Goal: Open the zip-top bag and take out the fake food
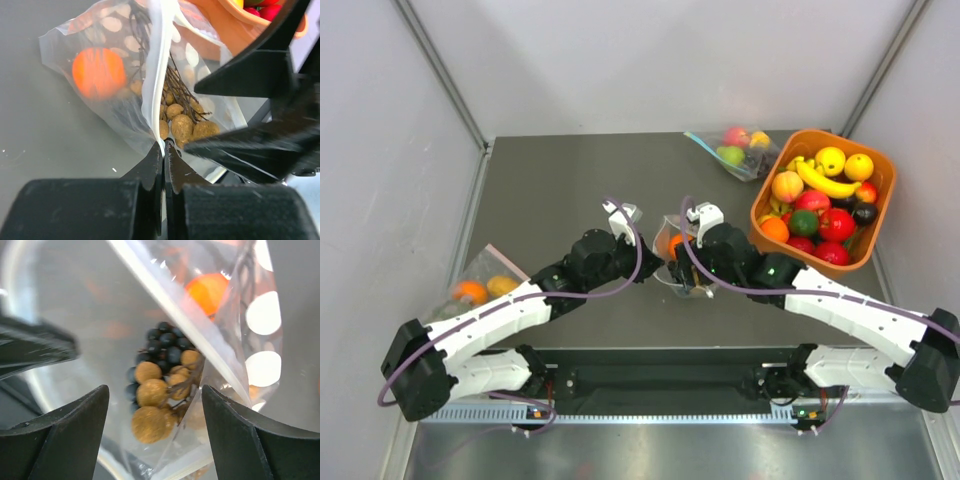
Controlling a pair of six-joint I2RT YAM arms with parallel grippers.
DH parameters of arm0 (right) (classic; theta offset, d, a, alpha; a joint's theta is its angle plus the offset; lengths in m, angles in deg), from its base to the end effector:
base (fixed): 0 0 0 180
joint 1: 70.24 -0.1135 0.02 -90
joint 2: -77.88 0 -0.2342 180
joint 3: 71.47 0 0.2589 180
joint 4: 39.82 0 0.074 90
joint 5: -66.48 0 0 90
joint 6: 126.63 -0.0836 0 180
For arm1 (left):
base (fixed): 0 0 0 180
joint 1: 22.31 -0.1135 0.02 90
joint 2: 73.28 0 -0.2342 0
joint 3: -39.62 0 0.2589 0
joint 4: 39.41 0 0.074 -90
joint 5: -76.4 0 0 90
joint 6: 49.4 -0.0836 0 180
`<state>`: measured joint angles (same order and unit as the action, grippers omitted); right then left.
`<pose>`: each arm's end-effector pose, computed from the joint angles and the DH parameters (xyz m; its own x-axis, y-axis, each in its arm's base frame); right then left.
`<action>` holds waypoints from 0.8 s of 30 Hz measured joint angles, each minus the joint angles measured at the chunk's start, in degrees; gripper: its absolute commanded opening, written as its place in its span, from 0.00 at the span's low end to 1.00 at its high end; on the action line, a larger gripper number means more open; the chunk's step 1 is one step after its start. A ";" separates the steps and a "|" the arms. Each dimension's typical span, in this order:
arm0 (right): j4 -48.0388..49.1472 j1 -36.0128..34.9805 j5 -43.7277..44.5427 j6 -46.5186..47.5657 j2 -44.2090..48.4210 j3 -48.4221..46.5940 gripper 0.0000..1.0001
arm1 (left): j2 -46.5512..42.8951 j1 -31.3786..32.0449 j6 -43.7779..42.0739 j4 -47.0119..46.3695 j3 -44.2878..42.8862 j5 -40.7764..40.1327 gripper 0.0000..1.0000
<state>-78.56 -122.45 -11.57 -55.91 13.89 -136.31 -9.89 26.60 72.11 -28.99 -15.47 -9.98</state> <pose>0.1970 0.2258 0.2321 -0.5774 -0.2175 -0.7869 -0.5110 0.8480 0.1405 0.2066 -0.2449 0.2350 -0.5935 -0.1130 -0.7969 0.5645 0.6472 -0.5123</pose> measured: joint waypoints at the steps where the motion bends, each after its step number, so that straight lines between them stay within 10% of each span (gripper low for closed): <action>1: -0.31 0.00 0.98 0.09 -0.46 0.00 0.75 | 0.07 0.04 -0.02 -0.09 0.00 0.15 0.00; 24: -6.62 -9.94 12.15 -1.55 -4.46 -5.95 0.53 | 0.92 1.18 -0.20 -1.01 0.00 1.53 0.00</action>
<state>-85.19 -132.39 0.58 -57.47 9.43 -142.25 -8.97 27.78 71.91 -30.00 -15.47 -8.45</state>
